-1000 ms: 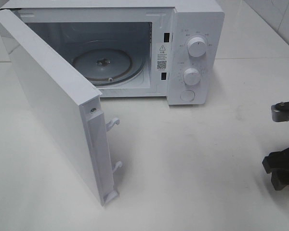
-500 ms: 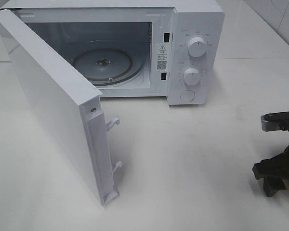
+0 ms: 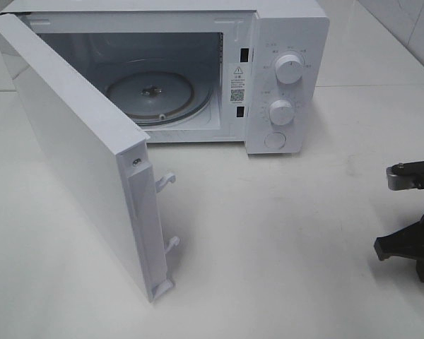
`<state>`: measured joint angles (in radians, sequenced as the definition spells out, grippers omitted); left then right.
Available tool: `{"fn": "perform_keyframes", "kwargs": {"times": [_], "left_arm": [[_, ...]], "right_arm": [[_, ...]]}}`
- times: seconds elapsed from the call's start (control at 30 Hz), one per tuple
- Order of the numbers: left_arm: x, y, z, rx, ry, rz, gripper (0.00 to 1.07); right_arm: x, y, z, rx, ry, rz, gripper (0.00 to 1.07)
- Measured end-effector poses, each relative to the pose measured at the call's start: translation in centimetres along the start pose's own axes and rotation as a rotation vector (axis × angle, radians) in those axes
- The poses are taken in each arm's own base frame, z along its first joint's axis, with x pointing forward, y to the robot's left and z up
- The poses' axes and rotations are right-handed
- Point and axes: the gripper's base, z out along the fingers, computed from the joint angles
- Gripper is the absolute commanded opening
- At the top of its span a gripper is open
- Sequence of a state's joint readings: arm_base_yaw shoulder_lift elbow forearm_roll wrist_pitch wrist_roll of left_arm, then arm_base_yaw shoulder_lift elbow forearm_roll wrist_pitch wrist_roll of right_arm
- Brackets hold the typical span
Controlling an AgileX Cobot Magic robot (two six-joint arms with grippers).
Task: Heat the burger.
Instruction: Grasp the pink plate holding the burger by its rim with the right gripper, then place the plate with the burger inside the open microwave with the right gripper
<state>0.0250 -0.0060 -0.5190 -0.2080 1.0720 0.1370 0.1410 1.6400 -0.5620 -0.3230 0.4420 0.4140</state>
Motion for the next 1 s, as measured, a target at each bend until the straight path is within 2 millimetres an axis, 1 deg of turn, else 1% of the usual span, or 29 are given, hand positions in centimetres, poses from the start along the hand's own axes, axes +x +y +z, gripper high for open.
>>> {"fn": "perform_keyframes", "kwargs": {"times": [0.03,0.07,0.13,0.43,0.5,0.77,1.0], "left_arm": [[0.0,0.0,0.0,0.000,0.000,0.000,1.00],[0.0,0.0,0.0,0.000,0.000,0.000,1.00],[0.0,0.0,0.0,0.000,0.000,0.000,1.00],[0.0,0.0,0.0,0.000,0.000,0.000,1.00],[0.0,0.0,0.0,0.000,0.000,0.000,1.00],[0.0,0.0,0.0,0.000,0.000,0.000,1.00],[0.0,0.0,0.0,0.000,0.000,0.000,1.00]], "right_arm": [[0.0,0.0,0.0,0.002,0.001,-0.003,0.04],[0.0,0.0,0.0,0.002,0.001,-0.003,0.04],[0.0,0.0,0.0,0.005,0.002,-0.006,0.00],[0.0,-0.1,-0.1,0.008,0.004,-0.009,0.00],[0.0,0.1,-0.2,0.020,0.013,-0.033,0.00],[0.4,0.5,-0.5,0.117,0.060,-0.088,0.00],[0.9,1.3,-1.6,0.160,0.072,-0.124,0.00]]}}
